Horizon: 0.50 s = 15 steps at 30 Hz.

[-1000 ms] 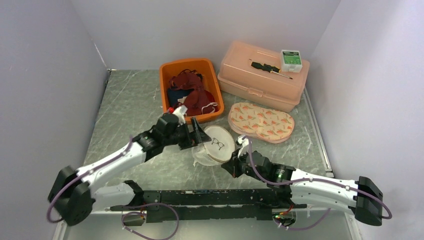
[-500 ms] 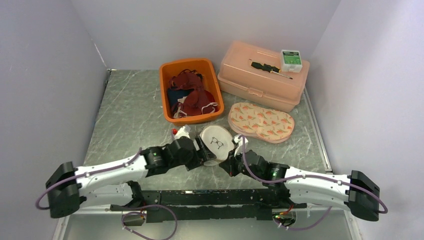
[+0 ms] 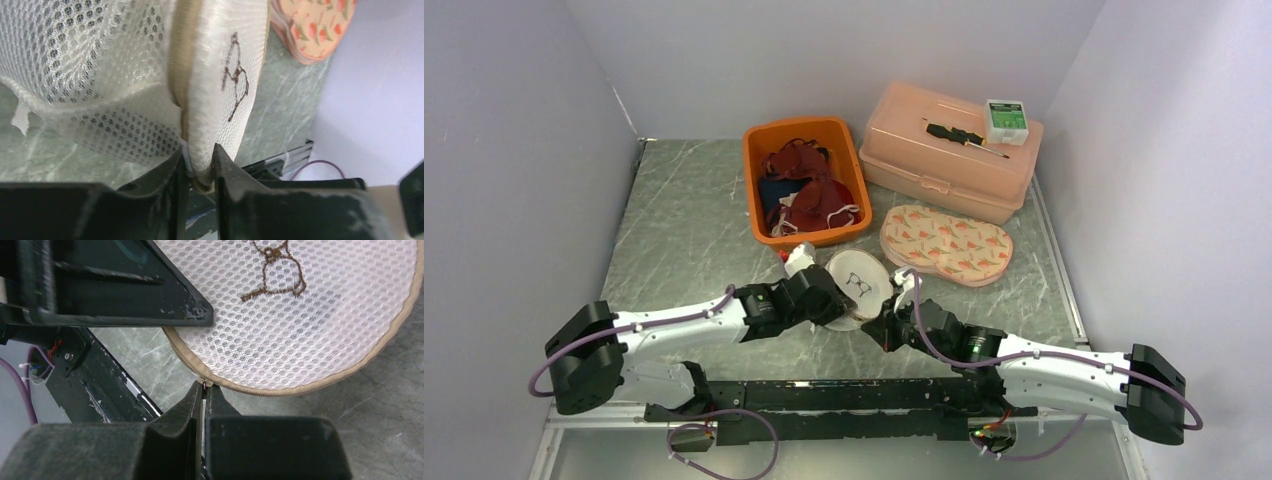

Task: Unzip the laundry bag and remove the bra
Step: Unzip the laundry bag at the center of the board.

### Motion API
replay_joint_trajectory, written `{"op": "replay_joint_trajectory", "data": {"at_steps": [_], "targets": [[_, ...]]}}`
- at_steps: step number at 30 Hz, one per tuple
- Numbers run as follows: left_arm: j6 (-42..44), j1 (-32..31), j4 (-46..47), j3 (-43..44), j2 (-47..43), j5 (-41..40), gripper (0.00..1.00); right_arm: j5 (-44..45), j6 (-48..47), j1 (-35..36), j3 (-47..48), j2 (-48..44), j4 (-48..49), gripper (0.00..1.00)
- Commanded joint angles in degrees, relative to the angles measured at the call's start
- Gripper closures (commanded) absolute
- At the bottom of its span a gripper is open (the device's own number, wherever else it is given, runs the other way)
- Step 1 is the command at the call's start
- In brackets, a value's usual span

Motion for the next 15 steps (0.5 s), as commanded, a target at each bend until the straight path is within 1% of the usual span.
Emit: {"op": "replay_joint_trajectory", "data": {"at_steps": [1, 4, 5, 10, 15], "targets": [[0.05, -0.25, 2.28, 2.17, 1.59, -0.45, 0.8, -0.41, -1.44, 0.49, 2.43, -0.53, 0.84, 1.0], [0.38, -0.26, 0.54, 2.1, 0.26, -1.26, 0.95, 0.9, -1.43, 0.56, 2.33, -1.32, -1.14, 1.0], [0.46, -0.27, -0.15, 1.86, -0.51, -1.63, 0.97, 1.66, -1.28, 0.5, 2.19, -1.83, -1.94, 1.0], [3.32, 0.41, -1.36, 0.37, -5.3, -2.02, 0.97, 6.37, 0.52, 0.32, 0.97, -2.85, -4.92, 1.0], [7.83, 2.14, -3.04, 0.93, -6.79, 1.98, 0.97, 10.74, 1.87, -0.06, 1.65, -1.05, -7.26, 1.0]]}}
